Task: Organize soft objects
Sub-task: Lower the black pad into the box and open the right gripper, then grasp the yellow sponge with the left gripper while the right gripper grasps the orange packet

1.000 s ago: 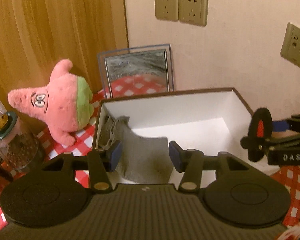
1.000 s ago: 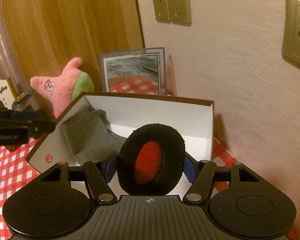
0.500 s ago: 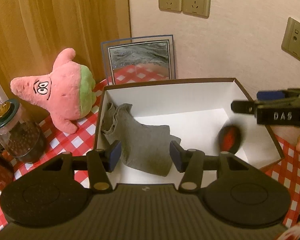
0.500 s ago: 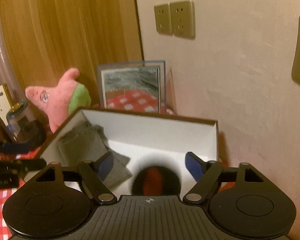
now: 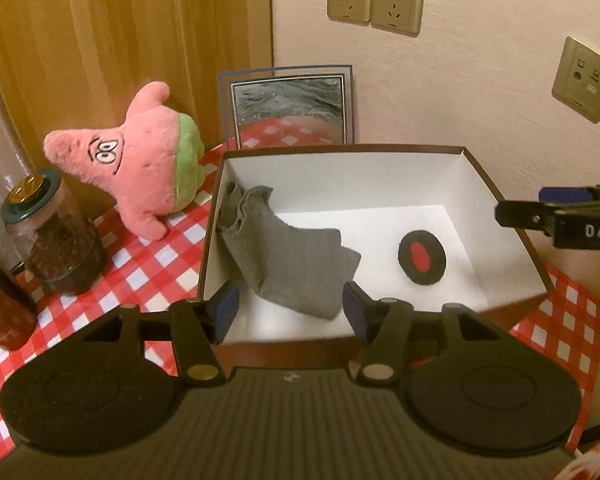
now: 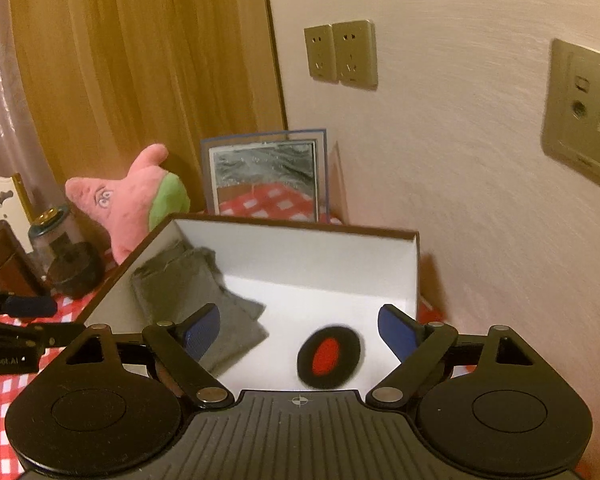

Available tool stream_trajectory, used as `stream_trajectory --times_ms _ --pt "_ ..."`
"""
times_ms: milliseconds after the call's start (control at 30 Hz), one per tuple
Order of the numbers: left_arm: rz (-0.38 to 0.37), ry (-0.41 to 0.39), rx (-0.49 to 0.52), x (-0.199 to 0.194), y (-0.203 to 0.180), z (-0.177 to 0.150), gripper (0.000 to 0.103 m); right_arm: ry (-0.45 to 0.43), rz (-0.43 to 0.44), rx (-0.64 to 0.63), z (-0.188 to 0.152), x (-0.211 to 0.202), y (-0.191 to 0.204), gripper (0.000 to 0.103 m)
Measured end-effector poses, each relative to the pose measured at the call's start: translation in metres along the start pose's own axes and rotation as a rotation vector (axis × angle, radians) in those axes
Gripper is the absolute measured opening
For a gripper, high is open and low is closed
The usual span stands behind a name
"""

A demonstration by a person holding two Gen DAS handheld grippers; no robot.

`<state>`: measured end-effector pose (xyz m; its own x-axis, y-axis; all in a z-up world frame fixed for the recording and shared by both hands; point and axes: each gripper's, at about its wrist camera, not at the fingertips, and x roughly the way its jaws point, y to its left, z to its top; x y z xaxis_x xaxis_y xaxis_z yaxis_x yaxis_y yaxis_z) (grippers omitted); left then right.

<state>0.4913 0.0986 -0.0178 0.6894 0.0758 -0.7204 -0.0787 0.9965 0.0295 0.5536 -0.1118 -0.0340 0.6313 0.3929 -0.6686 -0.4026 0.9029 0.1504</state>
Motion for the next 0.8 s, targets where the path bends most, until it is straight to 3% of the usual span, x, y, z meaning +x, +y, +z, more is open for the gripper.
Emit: stream_trajectory --times_ms 400,800 --pt "0.010 0.030 -0.050 -0.044 0.005 -0.048 0.057 0.052 0.046 0.066 -0.046 -0.055 0.014 0.086" --pt "0.014 0.082 -0.089 -0.078 0.014 -0.102 0.059 0.180 0.119 0.068 -0.103 -0.086 0.065 0.086"
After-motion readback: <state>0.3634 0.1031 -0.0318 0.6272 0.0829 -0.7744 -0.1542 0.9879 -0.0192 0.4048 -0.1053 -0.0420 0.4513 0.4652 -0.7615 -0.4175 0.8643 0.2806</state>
